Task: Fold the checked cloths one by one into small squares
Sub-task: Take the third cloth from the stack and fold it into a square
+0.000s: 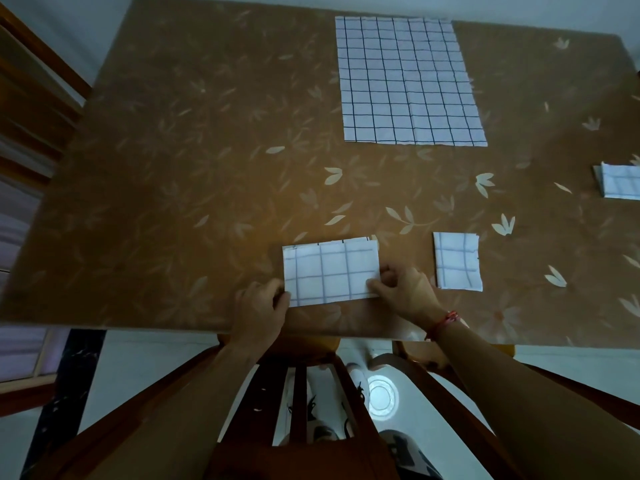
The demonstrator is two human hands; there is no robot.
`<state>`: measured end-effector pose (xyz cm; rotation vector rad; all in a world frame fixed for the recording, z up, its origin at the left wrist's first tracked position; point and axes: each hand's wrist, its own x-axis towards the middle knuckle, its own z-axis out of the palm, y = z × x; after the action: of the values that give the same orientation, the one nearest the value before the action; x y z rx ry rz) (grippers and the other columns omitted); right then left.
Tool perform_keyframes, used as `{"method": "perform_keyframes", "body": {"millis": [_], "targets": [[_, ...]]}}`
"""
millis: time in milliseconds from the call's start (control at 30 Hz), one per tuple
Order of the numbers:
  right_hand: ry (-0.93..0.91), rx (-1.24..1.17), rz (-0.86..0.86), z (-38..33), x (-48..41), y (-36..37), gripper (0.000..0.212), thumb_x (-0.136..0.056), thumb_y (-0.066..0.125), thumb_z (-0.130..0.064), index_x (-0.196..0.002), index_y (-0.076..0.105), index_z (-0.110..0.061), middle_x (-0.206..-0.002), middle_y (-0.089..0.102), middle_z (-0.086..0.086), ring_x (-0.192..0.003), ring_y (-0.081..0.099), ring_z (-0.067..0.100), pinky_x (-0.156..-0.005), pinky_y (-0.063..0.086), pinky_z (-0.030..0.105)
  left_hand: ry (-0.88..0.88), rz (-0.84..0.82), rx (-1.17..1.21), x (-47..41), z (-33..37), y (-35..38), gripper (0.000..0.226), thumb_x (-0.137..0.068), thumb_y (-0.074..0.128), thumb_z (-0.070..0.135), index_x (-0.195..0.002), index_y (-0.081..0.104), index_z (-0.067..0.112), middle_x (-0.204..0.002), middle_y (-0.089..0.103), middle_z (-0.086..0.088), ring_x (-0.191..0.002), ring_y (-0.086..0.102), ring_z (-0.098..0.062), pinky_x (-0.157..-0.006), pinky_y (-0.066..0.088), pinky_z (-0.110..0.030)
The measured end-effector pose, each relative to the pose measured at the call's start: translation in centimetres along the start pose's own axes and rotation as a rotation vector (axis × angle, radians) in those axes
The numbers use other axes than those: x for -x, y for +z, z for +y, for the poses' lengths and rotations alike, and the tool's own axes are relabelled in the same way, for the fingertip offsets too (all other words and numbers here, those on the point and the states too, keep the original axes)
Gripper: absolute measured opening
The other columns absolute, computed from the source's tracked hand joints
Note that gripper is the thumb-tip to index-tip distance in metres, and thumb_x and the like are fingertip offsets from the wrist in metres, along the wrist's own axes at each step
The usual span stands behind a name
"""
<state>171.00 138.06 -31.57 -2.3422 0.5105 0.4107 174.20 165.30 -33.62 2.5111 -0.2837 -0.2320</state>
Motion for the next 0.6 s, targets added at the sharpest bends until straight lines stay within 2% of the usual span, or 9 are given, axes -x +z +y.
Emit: {"method": "perform_keyframes", "body": {"millis": [33,100,167,267,400,467,600], "targets": [[-0.006,-0.002,-0.006,-0.1,-0.2,0.0,0.024,-0.087,0.066,-0.036,-0.106,0.065,-0.021,-0.088,0.072,-0.003,-0.083,0.067,0.013,-0.068,0.053,0.025,-0.012,0.008,-0.008,-0.1,-0.1,0.1,0.004,-0.091,0.062,0.023,-0.093,0.062,0.021,-0.081,0.061,0.007,-0.080,0.056,-0.016,-0.078,0.046,-0.039],[-0.018,-0.008,-0.007,-0.2,-0.4,0.0,0.034,-0.087,0.065,-0.036,-0.119,0.059,-0.024,-0.095,0.071,-0.003,-0.087,0.066,0.016,-0.075,0.057,0.034,-0.053,0.011,-0.035,-0.2,0.0,0.2,0.021,-0.090,0.062,0.024,-0.110,0.060,0.017,-0.094,0.063,0.002,-0.092,0.054,-0.020,-0.086,0.043,-0.040],[-0.022,0.001,0.019,-0.3,-0.4,-0.1,0.040,-0.087,0.065,-0.035,-0.124,0.055,-0.026,-0.097,0.069,-0.003,-0.088,0.066,0.019,-0.078,0.058,0.040,-0.011,0.041,-0.108,-0.2,0.0,0.2,0.033,-0.088,0.065,0.022,-0.118,0.057,0.014,-0.104,0.062,-0.003,-0.100,0.052,-0.024,-0.089,0.043,-0.042],[-0.041,0.039,0.081,-0.4,-0.3,0.0,0.045,-0.086,0.066,-0.034,-0.127,0.051,-0.025,-0.097,0.068,0.000,-0.087,0.066,0.023,-0.075,0.057,0.038,0.163,0.048,-0.253,-0.1,-0.2,0.2,0.041,-0.084,0.068,0.017,-0.123,0.056,0.011,-0.119,0.059,-0.008,-0.110,0.052,-0.028,-0.088,0.046,-0.042],[-0.069,0.057,0.070,-0.5,-0.1,0.4,0.055,-0.084,0.069,-0.040,-0.131,0.048,-0.023,-0.101,0.067,-0.001,-0.089,0.065,0.021,-0.074,0.055,0.035,0.321,-0.063,-0.368,-0.2,-0.6,0.5,0.051,-0.089,0.061,0.021,-0.136,0.049,0.009,-0.144,0.046,-0.010,-0.133,0.041,-0.026,-0.100,0.042,-0.042],[-0.092,0.082,0.049,-0.4,0.0,0.6,0.060,-0.081,0.071,-0.045,-0.132,0.048,-0.025,-0.101,0.066,-0.004,-0.088,0.064,0.016,-0.072,0.054,0.030,0.338,-0.123,-0.423,-0.4,-0.8,0.7,0.052,-0.093,0.053,0.027,-0.142,0.044,0.009,-0.152,0.038,-0.010,-0.141,0.032,-0.025,-0.107,0.036,-0.043],[-0.099,0.107,0.075,-0.1,-0.4,0.8,0.056,-0.080,0.070,-0.043,-0.130,0.047,-0.030,-0.102,0.063,-0.001,-0.091,0.061,0.019,-0.073,0.053,0.034,0.297,-0.181,-0.492,-0.8,-1.0,0.5,0.055,-0.095,0.033,0.035,-0.142,0.044,0.008,-0.154,0.035,-0.010,-0.144,0.027,-0.024,-0.112,0.028,-0.043]]}}
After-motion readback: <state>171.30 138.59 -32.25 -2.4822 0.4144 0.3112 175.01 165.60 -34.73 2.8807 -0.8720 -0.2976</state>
